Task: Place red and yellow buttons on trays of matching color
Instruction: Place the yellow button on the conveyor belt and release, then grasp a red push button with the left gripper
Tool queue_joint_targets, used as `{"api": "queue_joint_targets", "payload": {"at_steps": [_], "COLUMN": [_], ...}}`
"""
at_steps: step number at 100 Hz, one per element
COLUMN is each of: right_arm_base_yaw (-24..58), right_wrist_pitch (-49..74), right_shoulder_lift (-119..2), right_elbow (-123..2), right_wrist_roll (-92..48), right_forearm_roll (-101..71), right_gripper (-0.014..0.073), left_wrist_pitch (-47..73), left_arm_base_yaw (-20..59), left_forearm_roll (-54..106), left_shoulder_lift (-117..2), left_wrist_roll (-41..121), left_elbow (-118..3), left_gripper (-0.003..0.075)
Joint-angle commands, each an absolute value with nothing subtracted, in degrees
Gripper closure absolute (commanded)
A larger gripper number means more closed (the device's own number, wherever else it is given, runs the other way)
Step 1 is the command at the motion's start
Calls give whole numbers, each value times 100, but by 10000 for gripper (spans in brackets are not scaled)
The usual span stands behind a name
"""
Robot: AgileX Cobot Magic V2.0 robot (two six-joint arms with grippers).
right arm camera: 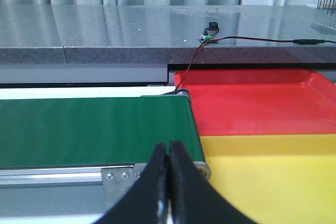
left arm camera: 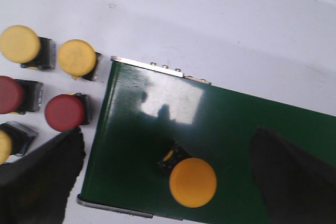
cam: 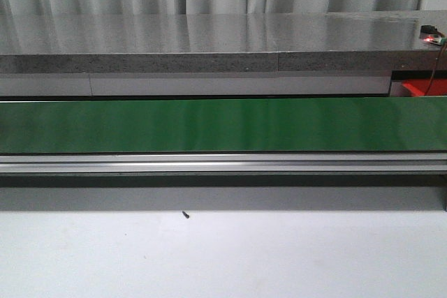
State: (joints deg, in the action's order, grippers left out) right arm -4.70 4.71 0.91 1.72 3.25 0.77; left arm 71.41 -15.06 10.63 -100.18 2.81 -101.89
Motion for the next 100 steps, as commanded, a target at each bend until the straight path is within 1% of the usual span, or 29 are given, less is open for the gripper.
{"api": "queue_joint_targets", "payload": {"at_steps": [1,12,30,43,62,77,100], "right_arm_base_yaw": [-477,-477,-477,-477,-477,-477,-477], "right_wrist_pitch": [40,40,40,40,40,40,40], "right_shoulder_lift": [166,166,166,166,166,166,166], "right_elbow": [64,64,64,64,64,64,64], "right_wrist_roll": [323,323,323,323,323,323,323], "right_forearm_roll": [142,142,142,142,142,142,142], "right_gripper": [661,661,661,661,661,661,661], "left_wrist_pitch": [7286,7286,7286,7233,6988,6748,6633], "left_arm_base_yaw": [-1604,-1870,-2608,-3148,-3713,-3933,-3934], "left_forearm_roll": [1096,1105,1071,1013,765,765,694], "left_shoulder_lift": [-9575,-9438,-9360,-9359,-9359,-9369,-9730], "left_wrist_roll": [201,201,201,226,226,226,250], "left_elbow": [-10201,-9853,-9309,-9051,-8767,-8490,-8319], "left_gripper": [99,99,99,99,99,99,99]}}
